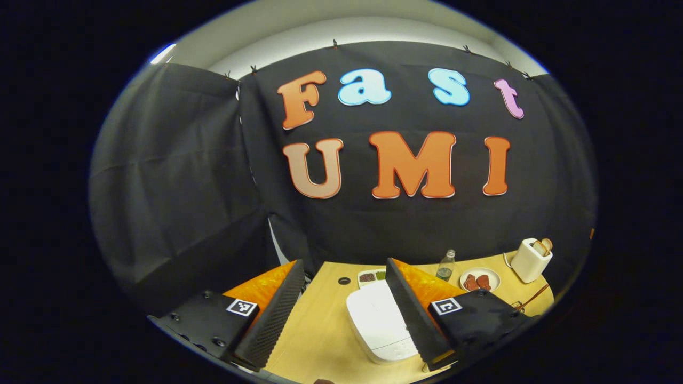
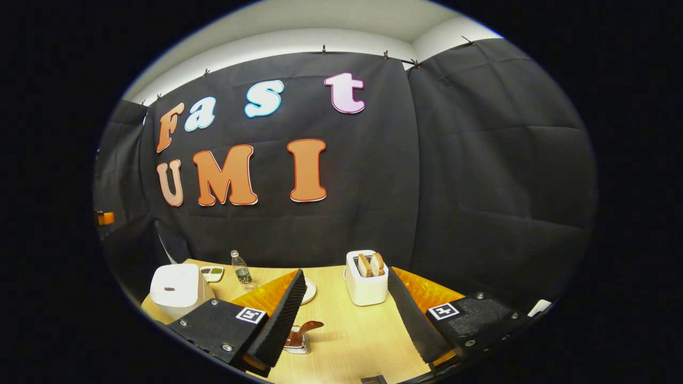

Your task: Close the left gripper, press the button to open the rice cooker; take a wooden spoon from the chopstick holder with the right hand, scoop a spoonful of rice and pour it into the rice cooker, then put the wooden spoon back into the chopstick holder.

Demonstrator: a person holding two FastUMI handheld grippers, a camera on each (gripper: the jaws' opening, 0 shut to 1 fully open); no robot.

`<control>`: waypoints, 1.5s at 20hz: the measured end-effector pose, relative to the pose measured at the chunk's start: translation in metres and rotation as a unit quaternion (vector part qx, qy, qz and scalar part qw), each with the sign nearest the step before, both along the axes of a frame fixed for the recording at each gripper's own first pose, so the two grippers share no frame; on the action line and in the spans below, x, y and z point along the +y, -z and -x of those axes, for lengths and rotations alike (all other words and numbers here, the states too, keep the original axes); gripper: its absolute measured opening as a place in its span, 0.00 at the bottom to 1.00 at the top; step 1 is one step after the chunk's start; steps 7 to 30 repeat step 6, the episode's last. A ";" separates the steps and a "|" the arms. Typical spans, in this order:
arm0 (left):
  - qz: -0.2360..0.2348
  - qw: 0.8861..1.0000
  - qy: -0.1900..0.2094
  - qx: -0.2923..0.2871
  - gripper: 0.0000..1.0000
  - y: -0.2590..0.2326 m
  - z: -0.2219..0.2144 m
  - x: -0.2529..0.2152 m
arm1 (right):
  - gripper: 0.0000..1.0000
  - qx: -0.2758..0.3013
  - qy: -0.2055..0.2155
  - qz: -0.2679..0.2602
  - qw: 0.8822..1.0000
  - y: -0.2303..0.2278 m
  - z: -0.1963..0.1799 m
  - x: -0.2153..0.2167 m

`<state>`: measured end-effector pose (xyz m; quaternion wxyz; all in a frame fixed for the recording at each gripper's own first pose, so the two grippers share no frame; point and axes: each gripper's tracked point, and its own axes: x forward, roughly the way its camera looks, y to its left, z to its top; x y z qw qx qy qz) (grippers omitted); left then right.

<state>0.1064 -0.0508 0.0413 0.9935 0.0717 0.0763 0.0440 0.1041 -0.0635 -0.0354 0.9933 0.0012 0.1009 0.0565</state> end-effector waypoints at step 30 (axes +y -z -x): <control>0.048 0.997 -0.013 -0.063 1.00 -0.051 0.051 0.031 | 0.95 -0.015 0.009 0.008 1.000 -0.015 0.002 -0.005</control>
